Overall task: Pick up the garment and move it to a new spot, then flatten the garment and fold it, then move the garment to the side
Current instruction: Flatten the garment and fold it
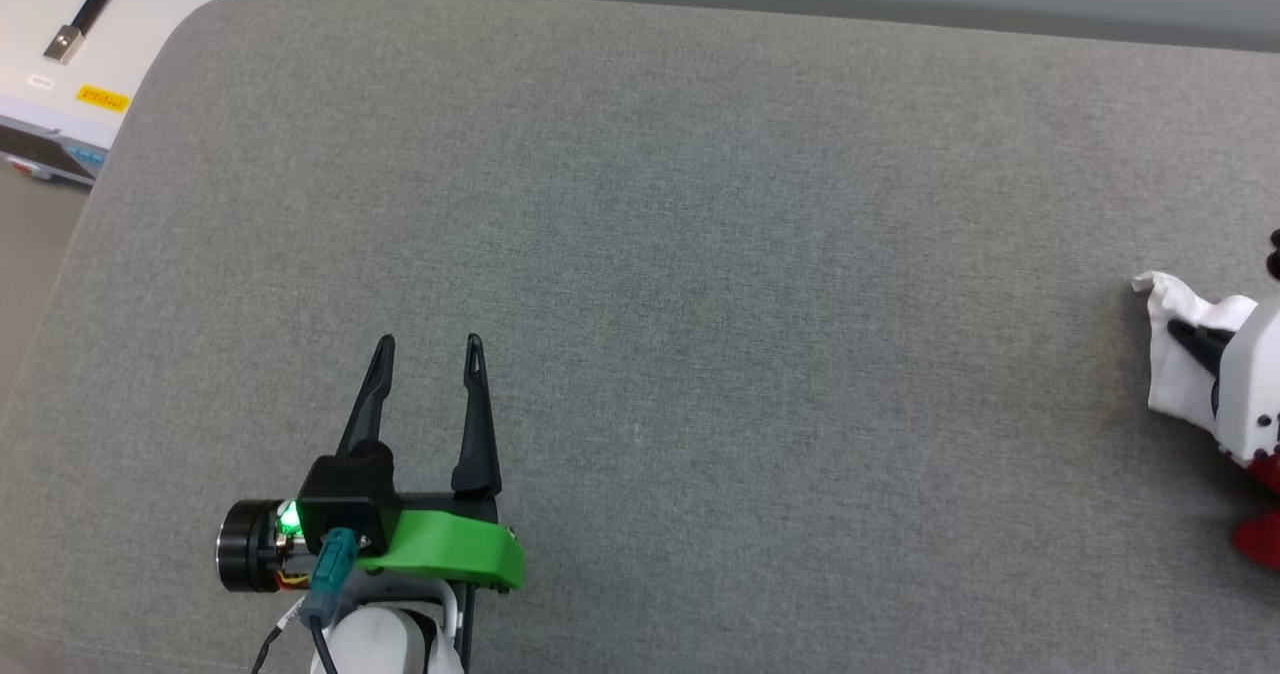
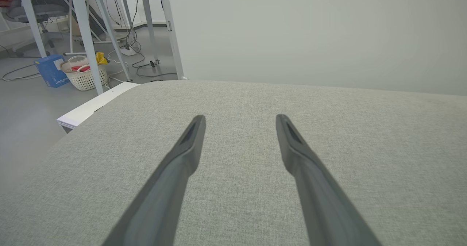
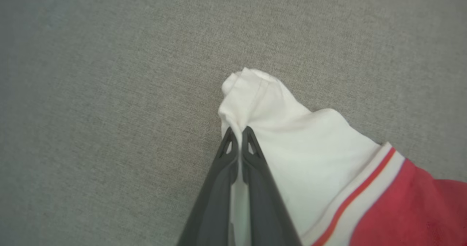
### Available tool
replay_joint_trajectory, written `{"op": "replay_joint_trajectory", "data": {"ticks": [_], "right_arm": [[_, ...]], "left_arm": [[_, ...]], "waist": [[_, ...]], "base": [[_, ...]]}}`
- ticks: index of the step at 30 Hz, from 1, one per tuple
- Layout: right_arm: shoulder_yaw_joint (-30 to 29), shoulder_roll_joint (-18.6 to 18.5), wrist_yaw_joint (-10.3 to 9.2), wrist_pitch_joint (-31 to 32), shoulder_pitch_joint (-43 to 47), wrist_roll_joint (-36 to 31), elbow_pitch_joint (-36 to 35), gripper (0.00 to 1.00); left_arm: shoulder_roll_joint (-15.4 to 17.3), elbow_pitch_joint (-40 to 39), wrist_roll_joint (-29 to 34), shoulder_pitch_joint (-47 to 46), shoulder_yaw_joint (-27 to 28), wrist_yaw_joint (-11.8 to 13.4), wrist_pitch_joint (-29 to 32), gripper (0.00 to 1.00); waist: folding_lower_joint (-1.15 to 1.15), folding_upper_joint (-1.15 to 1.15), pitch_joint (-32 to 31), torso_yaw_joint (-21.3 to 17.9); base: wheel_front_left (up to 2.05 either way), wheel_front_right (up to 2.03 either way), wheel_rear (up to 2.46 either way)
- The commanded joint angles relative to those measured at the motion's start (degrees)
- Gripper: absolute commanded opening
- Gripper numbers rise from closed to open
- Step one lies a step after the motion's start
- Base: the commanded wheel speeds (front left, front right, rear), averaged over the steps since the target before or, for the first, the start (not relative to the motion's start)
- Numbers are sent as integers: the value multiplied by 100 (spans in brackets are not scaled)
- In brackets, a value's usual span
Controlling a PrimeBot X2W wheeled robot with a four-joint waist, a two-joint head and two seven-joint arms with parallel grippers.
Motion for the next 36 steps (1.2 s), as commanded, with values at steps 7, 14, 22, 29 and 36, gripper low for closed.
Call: {"op": "replay_joint_trajectory", "data": {"ticks": [7, 14, 22, 29, 36], "right_arm": [[-436, -402, -9, -708, -47, 138, -941, 0], [-519, -286, -9, -633, -494, -139, -1623, 0], [245, 467, -9, -387, -1529, -531, -1583, 0], [1553, 1272, -9, -536, -2480, -611, -983, 0], [3288, 2091, -9, -882, -2903, -371, -308, 0]], "left_arm": [[-13, -2, 42, 231, 51, 3, -33, 100], [-13, -22, 53, 242, 17, -35, -33, 100], [-13, -35, -10, 159, -85, -12, -33, 100], [-13, -44, -55, 57, -106, 36, -33, 100], [-13, -77, -116, -57, -92, 98, -33, 100]], "waist": [[0, 0, -388, -166], [0, 0, -394, -25], [0, 0, -196, 242], [0, 0, 21, 378], [0, 0, 245, 424]], "base": [[0, 0, 0], [0, 0, 0], [0, 0, 0], [0, 0, 0], [0, 0, 0]]}}
